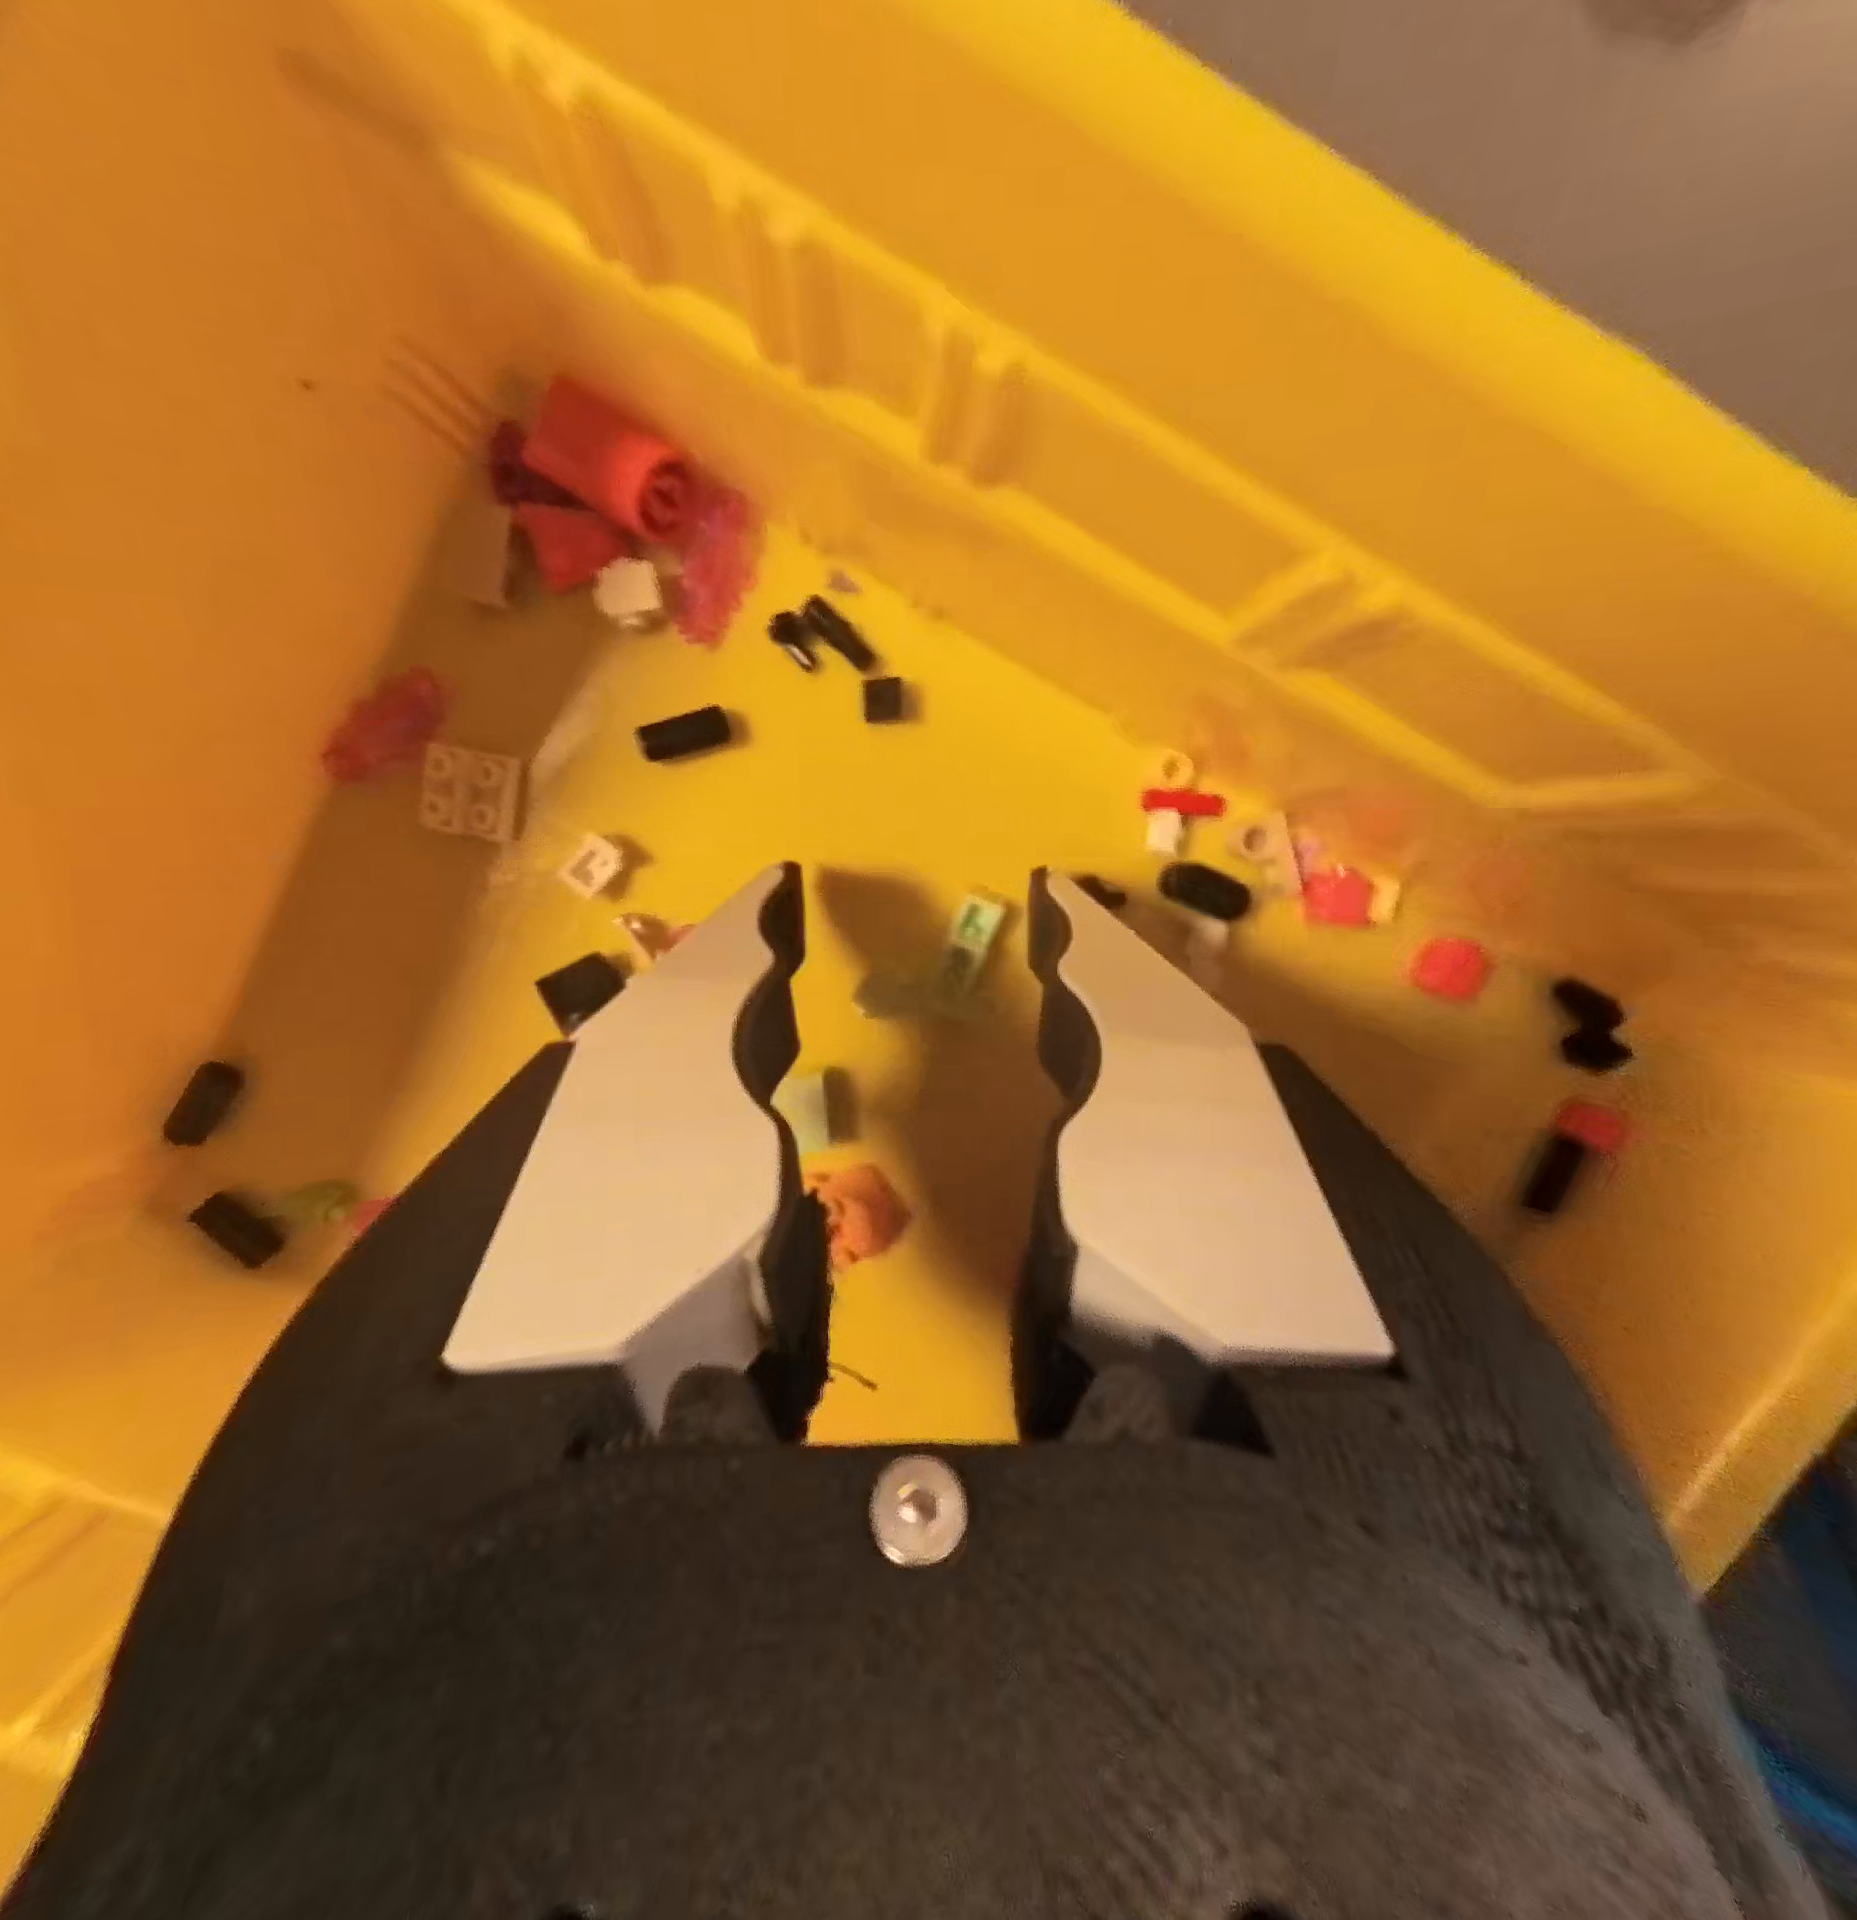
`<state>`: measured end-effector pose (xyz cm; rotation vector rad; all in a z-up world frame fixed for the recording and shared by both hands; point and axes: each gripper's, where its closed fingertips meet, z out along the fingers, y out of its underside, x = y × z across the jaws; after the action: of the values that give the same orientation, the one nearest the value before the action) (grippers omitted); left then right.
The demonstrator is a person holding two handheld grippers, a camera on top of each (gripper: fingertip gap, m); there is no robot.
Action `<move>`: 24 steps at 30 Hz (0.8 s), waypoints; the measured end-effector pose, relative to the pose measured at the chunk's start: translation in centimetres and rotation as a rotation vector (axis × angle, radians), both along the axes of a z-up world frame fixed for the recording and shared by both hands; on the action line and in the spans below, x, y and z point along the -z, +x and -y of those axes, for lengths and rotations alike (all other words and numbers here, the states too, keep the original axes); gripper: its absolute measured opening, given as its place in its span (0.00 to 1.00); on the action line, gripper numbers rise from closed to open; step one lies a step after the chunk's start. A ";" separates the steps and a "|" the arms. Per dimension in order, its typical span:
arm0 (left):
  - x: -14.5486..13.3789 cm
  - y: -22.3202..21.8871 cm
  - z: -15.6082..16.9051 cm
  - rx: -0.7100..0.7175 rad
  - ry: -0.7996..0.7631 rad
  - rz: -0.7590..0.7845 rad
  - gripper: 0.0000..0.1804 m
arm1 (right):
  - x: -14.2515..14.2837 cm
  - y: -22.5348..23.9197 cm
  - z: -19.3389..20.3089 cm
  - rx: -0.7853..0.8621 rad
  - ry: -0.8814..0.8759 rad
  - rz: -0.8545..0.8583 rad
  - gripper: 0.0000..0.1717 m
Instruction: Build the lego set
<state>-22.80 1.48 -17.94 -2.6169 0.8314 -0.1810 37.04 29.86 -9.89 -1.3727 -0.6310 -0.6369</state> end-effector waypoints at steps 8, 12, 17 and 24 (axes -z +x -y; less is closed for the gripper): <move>-1.1 1.6 2.1 0.156 0.115 -0.006 0.13 | 0.1 0.0 -0.1 0.004 -0.005 0.005 0.00; -0.9 1.4 2.8 0.143 0.082 0.002 0.14 | 0.2 -0.2 -0.1 0.000 -0.009 0.011 0.00; -0.3 2.2 4.2 0.177 -0.006 0.041 0.15 | 0.1 -0.5 0.0 -0.006 -0.006 0.009 0.00; -1.2 2.4 5.0 0.177 0.018 0.042 0.15 | 0.2 -0.8 -0.1 -0.009 -0.010 0.014 0.00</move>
<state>-20.36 -3.54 -16.77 -2.5126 1.0453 -0.2739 36.29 29.93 -10.10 -1.3748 -0.6519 -0.6368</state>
